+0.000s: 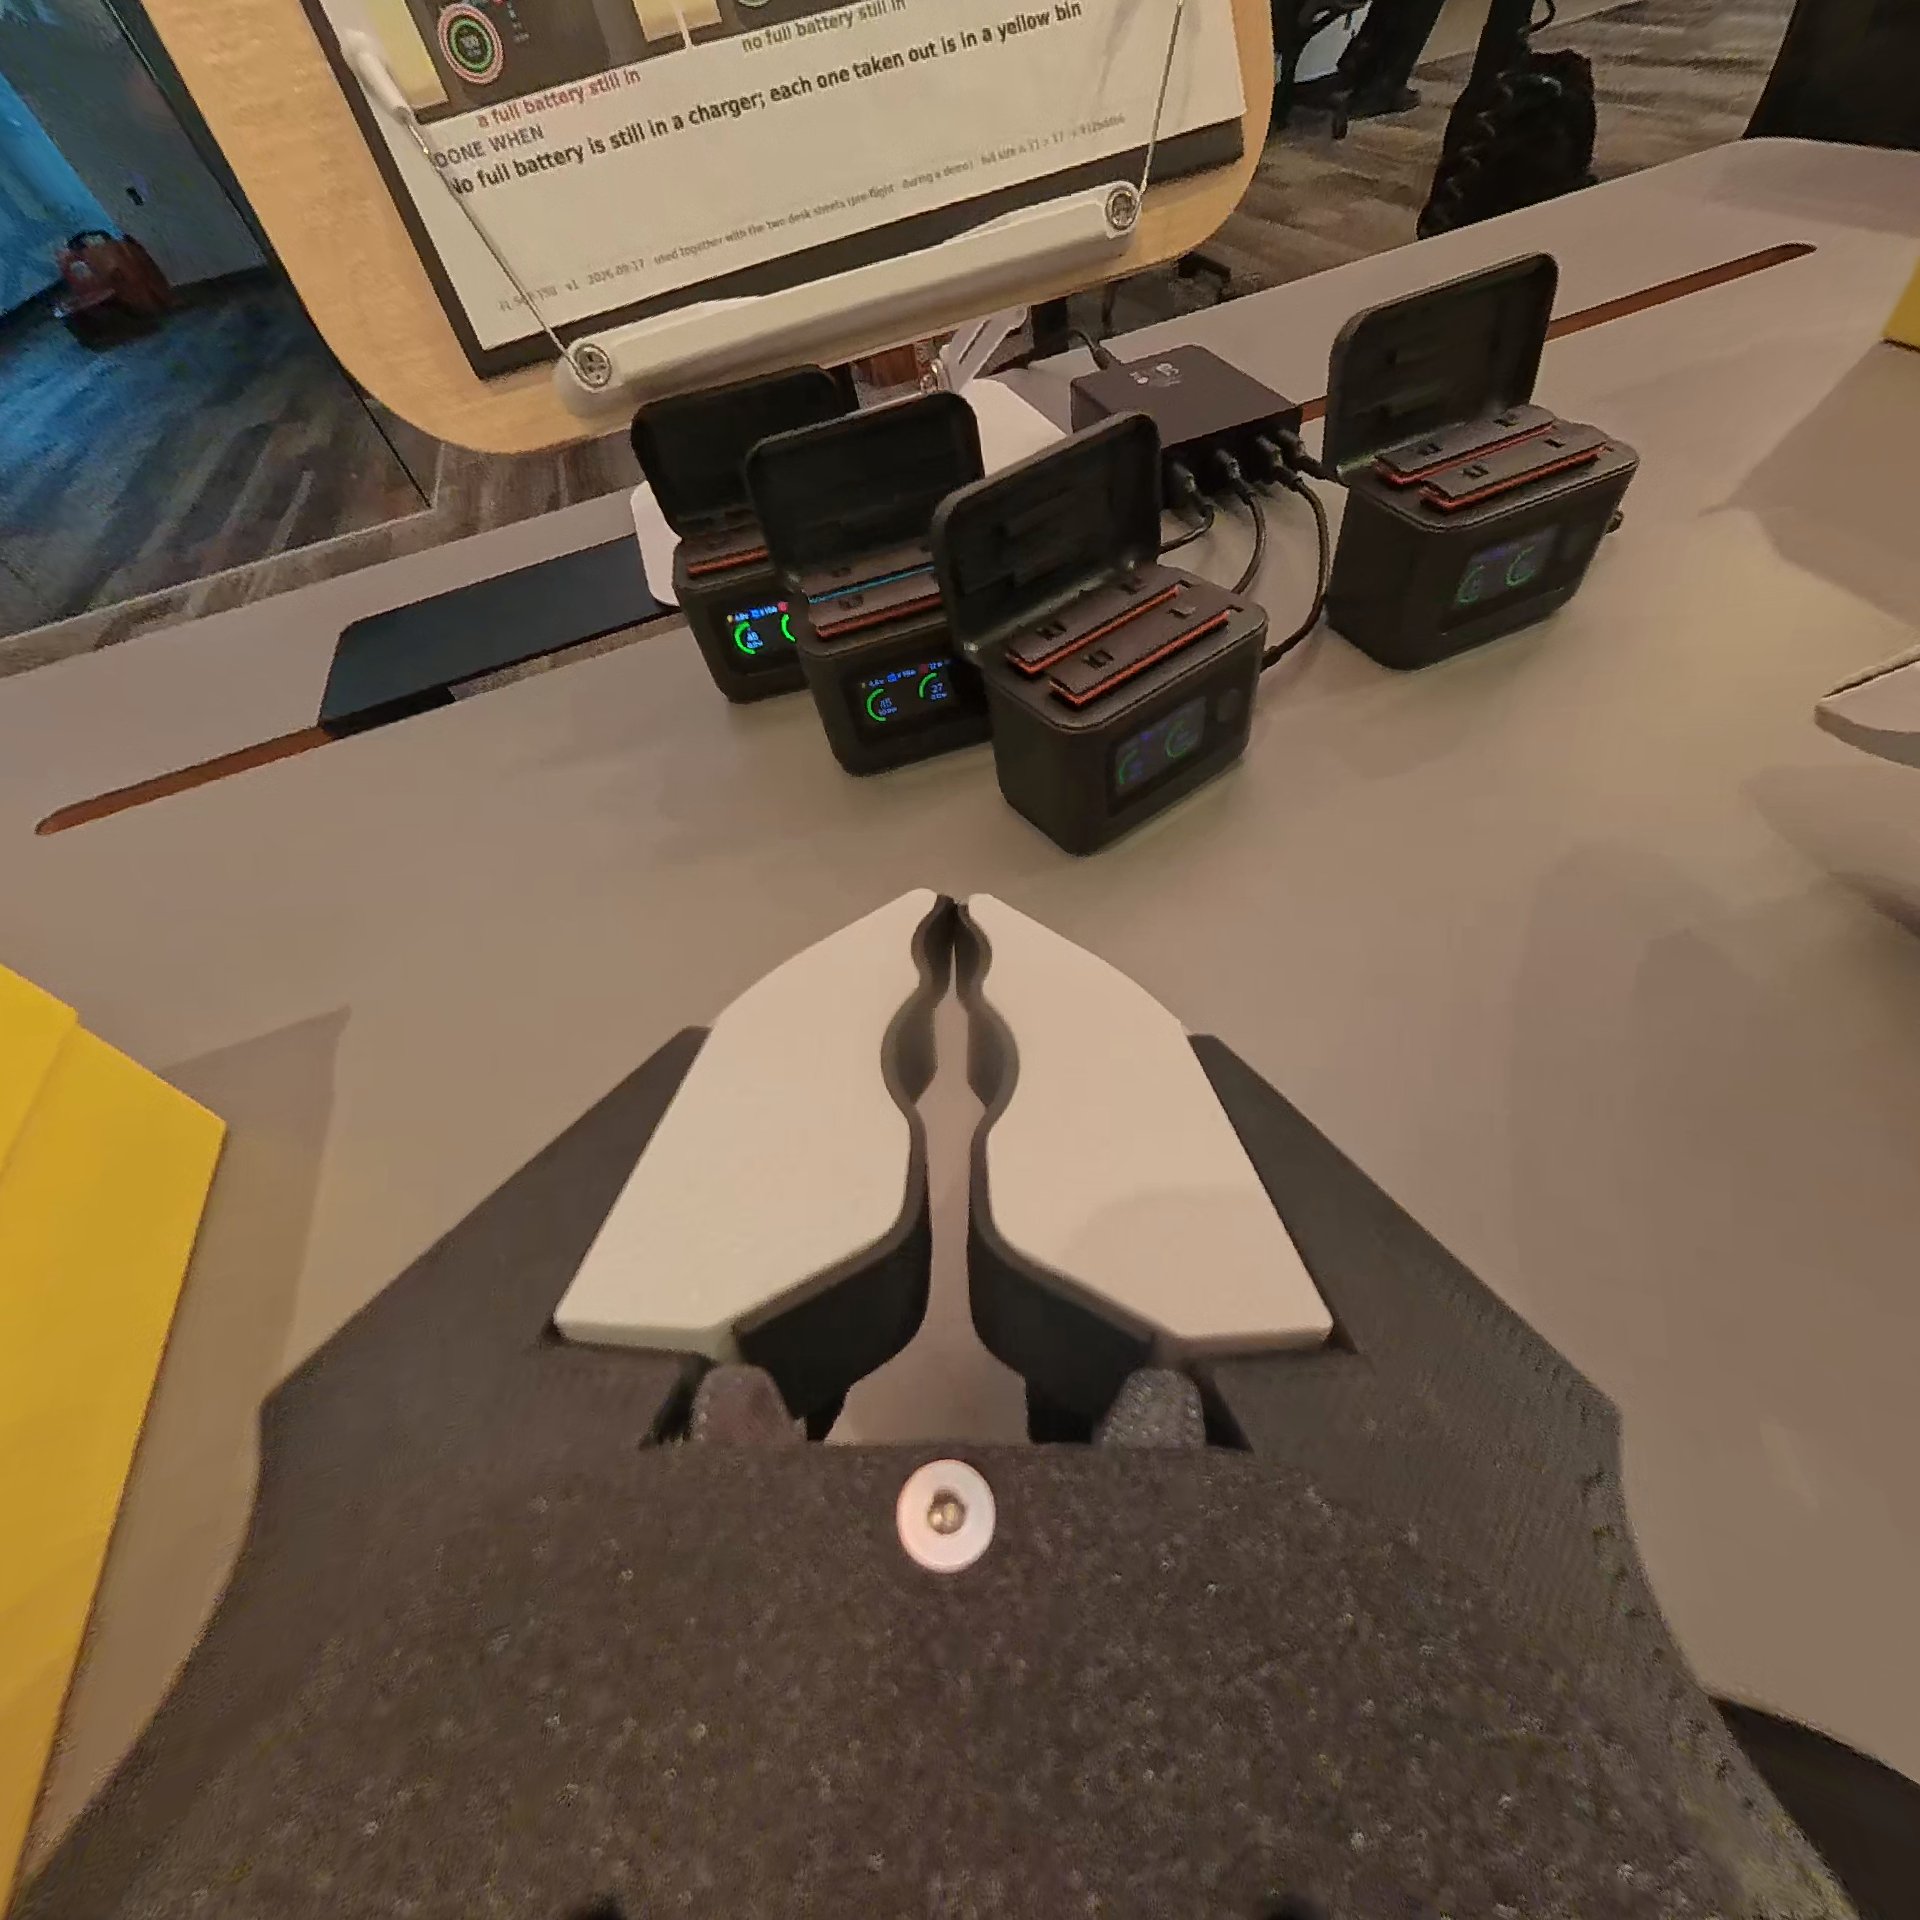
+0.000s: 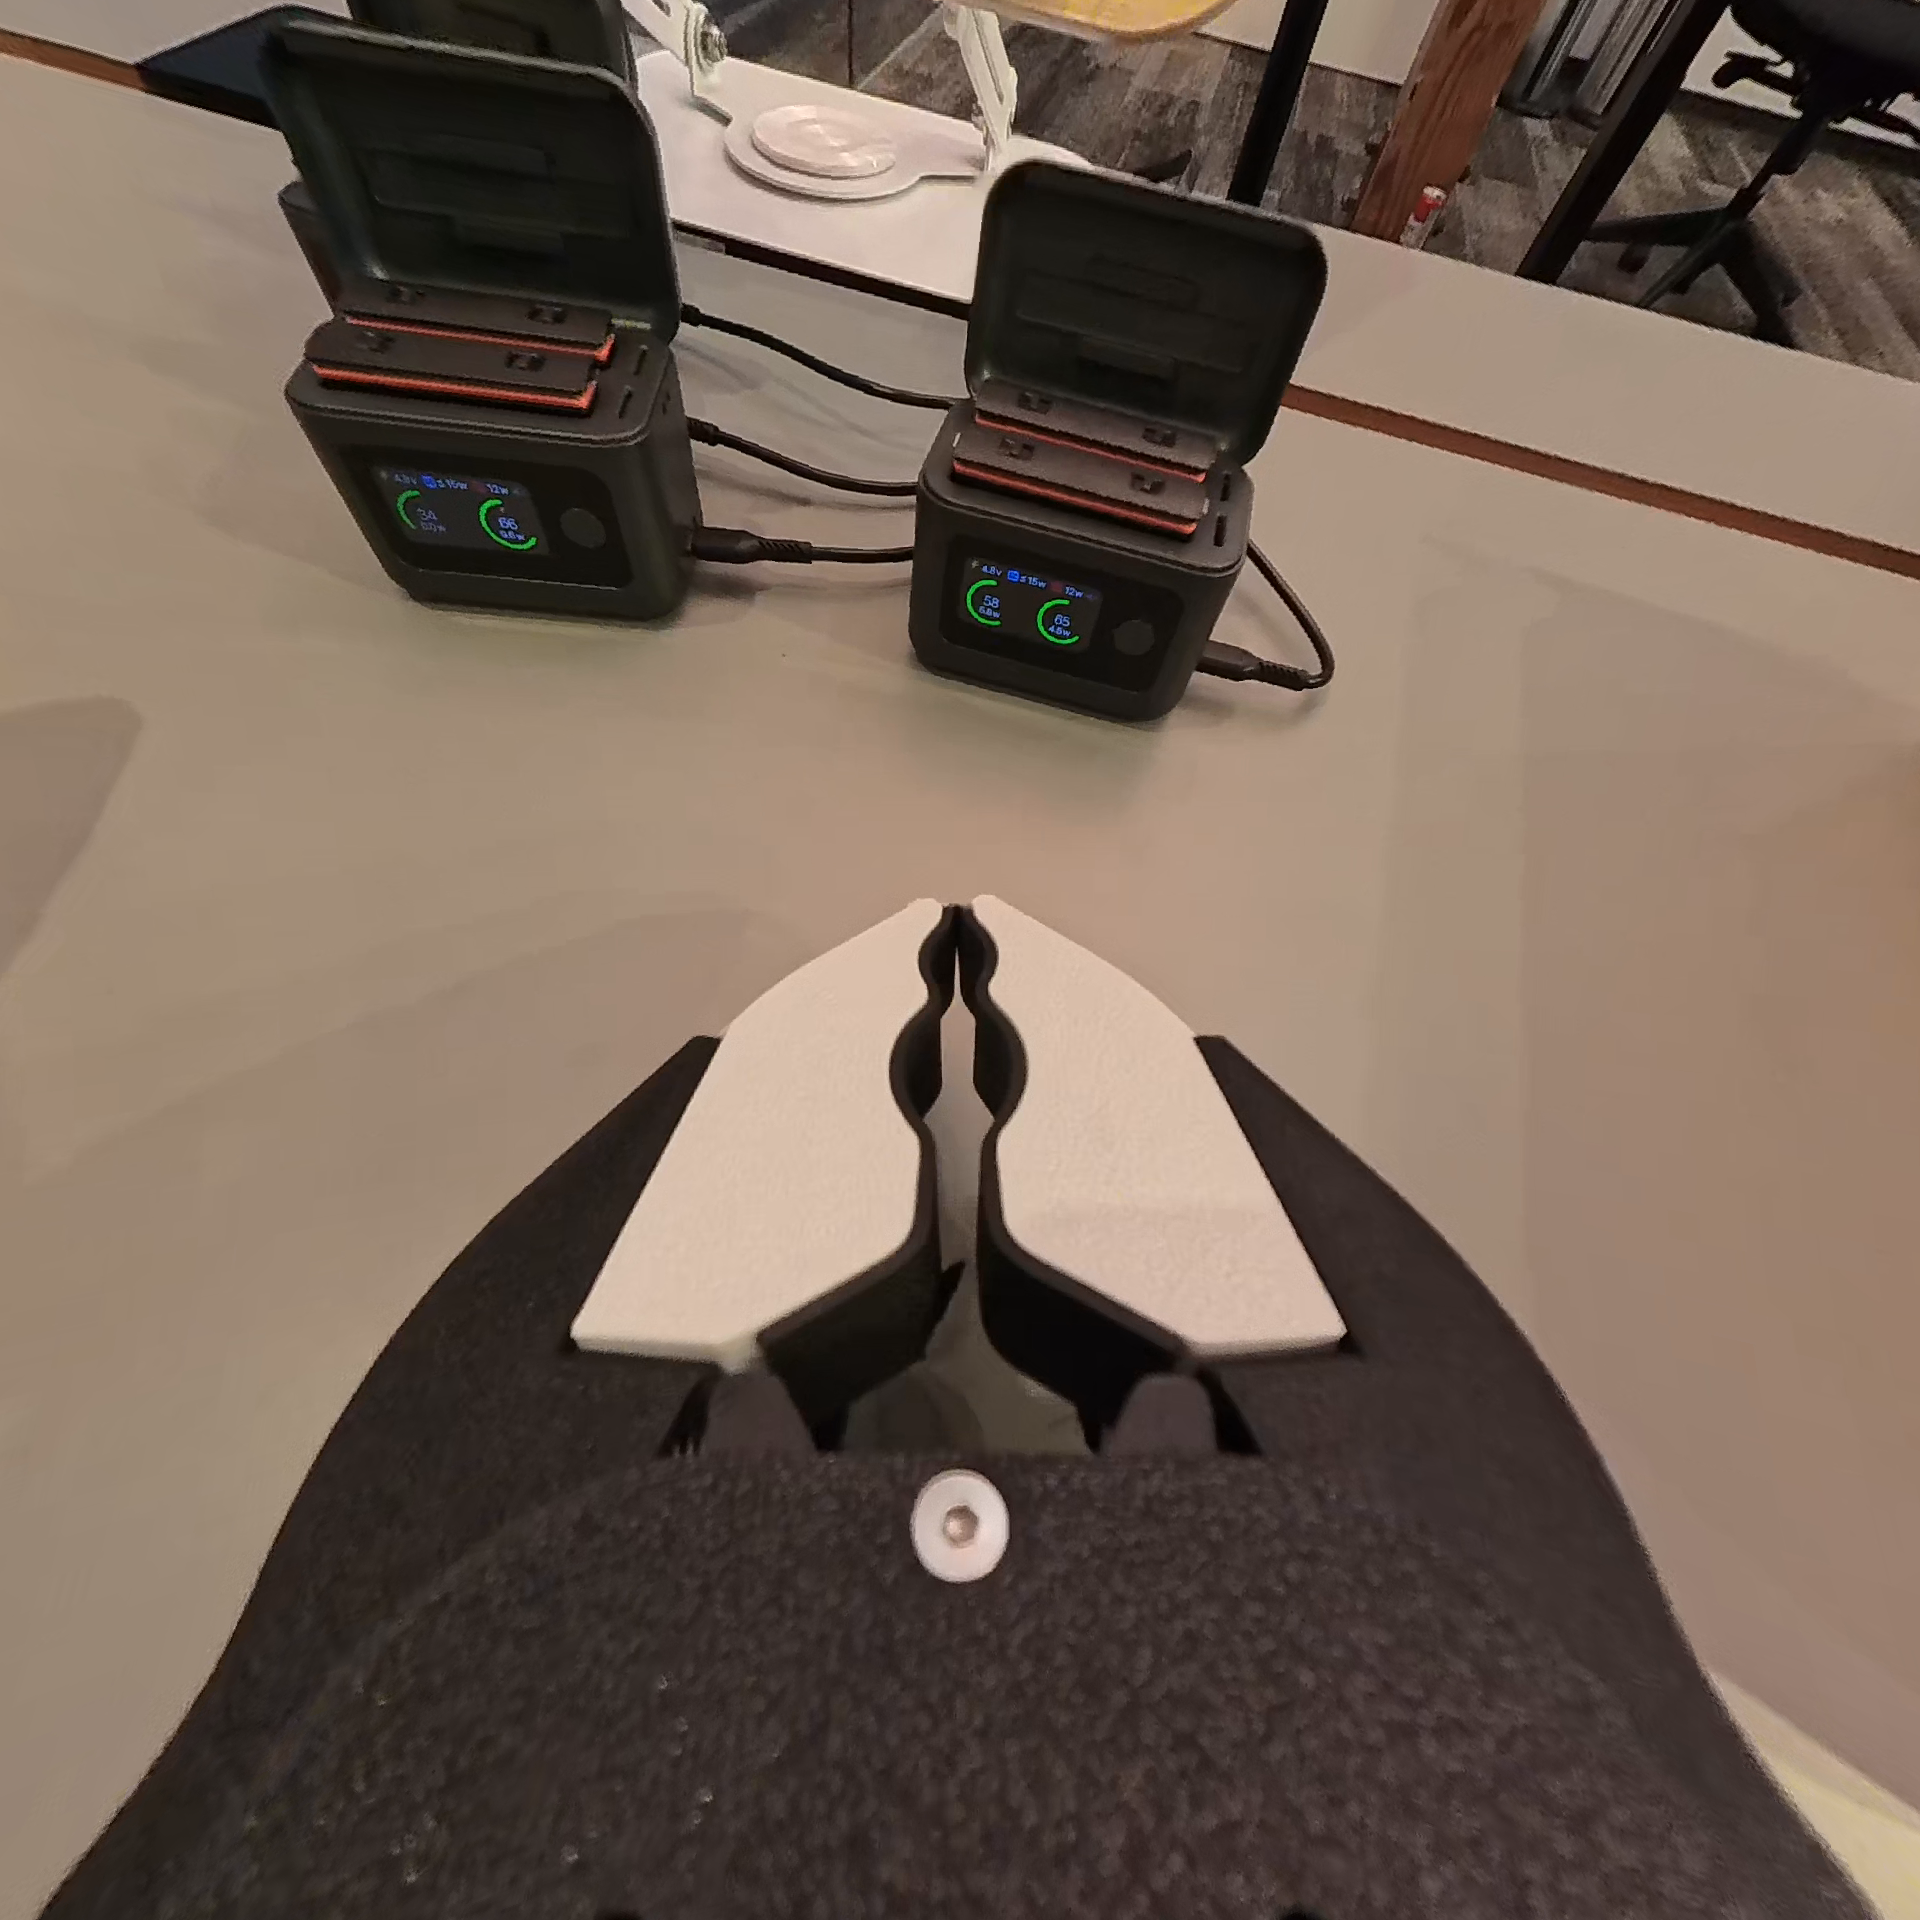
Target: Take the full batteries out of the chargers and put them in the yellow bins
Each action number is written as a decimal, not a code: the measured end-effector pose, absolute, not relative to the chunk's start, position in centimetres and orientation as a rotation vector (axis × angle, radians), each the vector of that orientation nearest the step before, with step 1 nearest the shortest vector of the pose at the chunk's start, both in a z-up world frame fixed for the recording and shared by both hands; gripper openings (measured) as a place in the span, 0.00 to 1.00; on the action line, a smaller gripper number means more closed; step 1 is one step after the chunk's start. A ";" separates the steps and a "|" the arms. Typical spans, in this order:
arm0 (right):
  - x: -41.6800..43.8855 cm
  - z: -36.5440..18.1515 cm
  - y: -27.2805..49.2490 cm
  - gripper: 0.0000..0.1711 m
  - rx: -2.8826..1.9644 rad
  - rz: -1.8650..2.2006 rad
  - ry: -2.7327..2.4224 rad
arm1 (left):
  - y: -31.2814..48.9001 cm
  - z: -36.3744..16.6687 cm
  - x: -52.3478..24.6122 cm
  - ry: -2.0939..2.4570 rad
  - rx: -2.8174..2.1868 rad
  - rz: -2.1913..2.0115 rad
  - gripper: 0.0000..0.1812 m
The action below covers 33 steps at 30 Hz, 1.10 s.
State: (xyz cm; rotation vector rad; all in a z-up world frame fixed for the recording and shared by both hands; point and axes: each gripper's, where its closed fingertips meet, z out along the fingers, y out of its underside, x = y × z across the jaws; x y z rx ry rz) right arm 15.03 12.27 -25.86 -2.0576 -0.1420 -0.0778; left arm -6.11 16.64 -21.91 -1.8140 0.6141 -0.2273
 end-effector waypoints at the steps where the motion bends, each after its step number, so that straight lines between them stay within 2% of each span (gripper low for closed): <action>1: 15.0 -25.7 12.3 0.00 -2.050 -0.085 -0.142 | 16.9 -21.8 -6.1 0.620 -1.811 -0.218 0.00; 10: 13.9 -23.3 12.5 0.00 -1.920 -0.117 -0.201 | 19.7 -22.1 -4.4 0.697 -1.831 -0.139 0.00; 14: 12.8 -21.7 12.5 0.00 -1.843 -0.078 -0.222 | 20.1 -24.1 -3.6 0.761 -1.839 -0.116 0.00; 33: 13.0 -22.6 12.7 0.00 -1.883 -0.065 -0.218 | 19.6 -25.2 -3.7 0.801 -1.841 -0.091 0.00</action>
